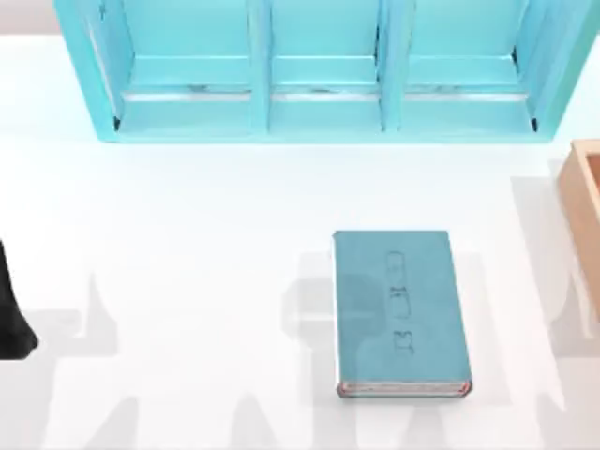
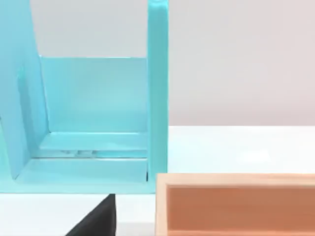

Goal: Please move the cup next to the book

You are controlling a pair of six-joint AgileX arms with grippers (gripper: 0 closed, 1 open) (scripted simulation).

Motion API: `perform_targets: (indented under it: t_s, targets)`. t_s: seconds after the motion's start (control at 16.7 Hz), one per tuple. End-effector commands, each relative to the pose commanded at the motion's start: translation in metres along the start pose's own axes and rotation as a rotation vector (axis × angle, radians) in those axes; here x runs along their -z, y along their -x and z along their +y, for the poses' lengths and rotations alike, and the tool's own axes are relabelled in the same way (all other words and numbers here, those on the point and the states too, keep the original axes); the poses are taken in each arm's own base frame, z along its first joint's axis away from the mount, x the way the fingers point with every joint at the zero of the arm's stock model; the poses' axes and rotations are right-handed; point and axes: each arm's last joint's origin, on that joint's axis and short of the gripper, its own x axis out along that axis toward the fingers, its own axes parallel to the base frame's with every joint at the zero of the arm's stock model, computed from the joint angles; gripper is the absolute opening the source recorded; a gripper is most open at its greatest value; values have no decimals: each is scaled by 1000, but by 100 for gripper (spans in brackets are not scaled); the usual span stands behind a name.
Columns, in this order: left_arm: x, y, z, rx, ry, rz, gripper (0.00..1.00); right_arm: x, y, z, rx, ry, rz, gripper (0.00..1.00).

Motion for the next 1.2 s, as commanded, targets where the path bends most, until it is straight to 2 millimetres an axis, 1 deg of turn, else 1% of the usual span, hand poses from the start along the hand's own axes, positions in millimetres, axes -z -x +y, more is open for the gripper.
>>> perform_targets:
  t_s: [0.12, 0.24, 0.42, 0.6, 0.78, 0.9, 1.02, 1.2]
  targets:
    - [0, 0, 0, 0, 0, 0, 100, 0, 0, 0, 0, 0, 0, 100]
    - [-5, 0, 1, -7, -30, 15, 100, 0, 0, 0, 0, 0, 0, 100]
    - [-25, -2, 2, -26, -151, 79, 100, 0, 0, 0, 0, 0, 0, 100]
    - [-53, -10, 6, -34, -361, 203, 100, 0, 0, 0, 0, 0, 0, 100]
    - [-77, -27, 13, 5, -622, 392, 100, 0, 0, 0, 0, 0, 0, 100]
    - [-88, -43, 21, 76, -811, 546, 100, 0, 0, 0, 0, 0, 0, 100]
    - [-93, -60, 31, 192, -993, 706, 100, 0, 0, 0, 0, 0, 0, 100]
    - [-92, -83, 51, 434, -1195, 927, 100, 0, 0, 0, 0, 0, 0, 100]
